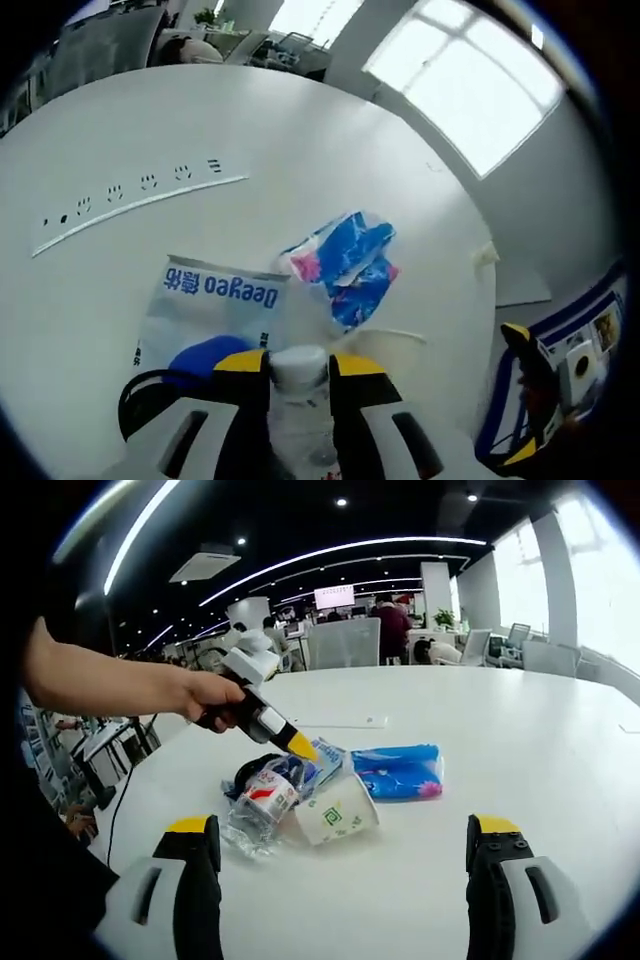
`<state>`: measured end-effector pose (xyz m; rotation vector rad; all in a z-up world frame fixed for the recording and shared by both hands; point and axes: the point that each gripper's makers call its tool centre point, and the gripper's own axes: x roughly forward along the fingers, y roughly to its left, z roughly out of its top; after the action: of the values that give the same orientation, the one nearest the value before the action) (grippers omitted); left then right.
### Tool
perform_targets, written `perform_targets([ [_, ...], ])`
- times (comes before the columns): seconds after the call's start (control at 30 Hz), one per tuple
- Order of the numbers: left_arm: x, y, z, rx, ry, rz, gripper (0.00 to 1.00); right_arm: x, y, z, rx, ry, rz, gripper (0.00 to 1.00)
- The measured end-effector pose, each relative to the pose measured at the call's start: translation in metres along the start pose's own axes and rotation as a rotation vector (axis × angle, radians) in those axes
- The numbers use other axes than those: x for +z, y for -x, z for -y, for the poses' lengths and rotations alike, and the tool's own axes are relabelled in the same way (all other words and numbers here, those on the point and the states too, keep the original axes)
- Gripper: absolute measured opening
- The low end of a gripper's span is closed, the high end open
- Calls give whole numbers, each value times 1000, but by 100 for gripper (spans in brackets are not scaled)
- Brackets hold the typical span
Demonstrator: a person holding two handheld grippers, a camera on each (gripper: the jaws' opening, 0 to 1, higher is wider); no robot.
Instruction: Arrange the tabletop items into an orderly group along one side of the table until the central work area is clear of visible clutter.
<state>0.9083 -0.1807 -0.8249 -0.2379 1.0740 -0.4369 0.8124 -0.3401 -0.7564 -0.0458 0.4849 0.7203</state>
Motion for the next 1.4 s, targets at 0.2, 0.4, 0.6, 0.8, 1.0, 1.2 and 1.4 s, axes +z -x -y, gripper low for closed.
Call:
perform_targets([
  [0.2, 2, 15, 11, 12, -35, 38, 19, 2, 9, -2, 3, 9, 14, 100],
  [0.4, -1, 34, 25, 16, -58, 77, 19, -1, 17, -8, 12, 9, 20, 100],
  [0.6, -8, 57, 44, 24, -108, 132, 18, -1, 24, -14, 19, -5, 40, 100],
  [0.8, -16, 71, 49, 46, -142, 175, 18, -2, 30, -23, 23, -13, 56, 100],
  [1.0, -23, 88, 51, 73, -169, 223, 18, -7, 35, -33, 36, -5, 55, 100],
  [1.2, -35, 105, 57, 103, -211, 269, 18, -10, 37, -39, 42, 0, 57, 100],
  [1.4, -48, 118, 66, 120, -248, 293, 18, -8, 37, -41, 45, 8, 60, 100],
])
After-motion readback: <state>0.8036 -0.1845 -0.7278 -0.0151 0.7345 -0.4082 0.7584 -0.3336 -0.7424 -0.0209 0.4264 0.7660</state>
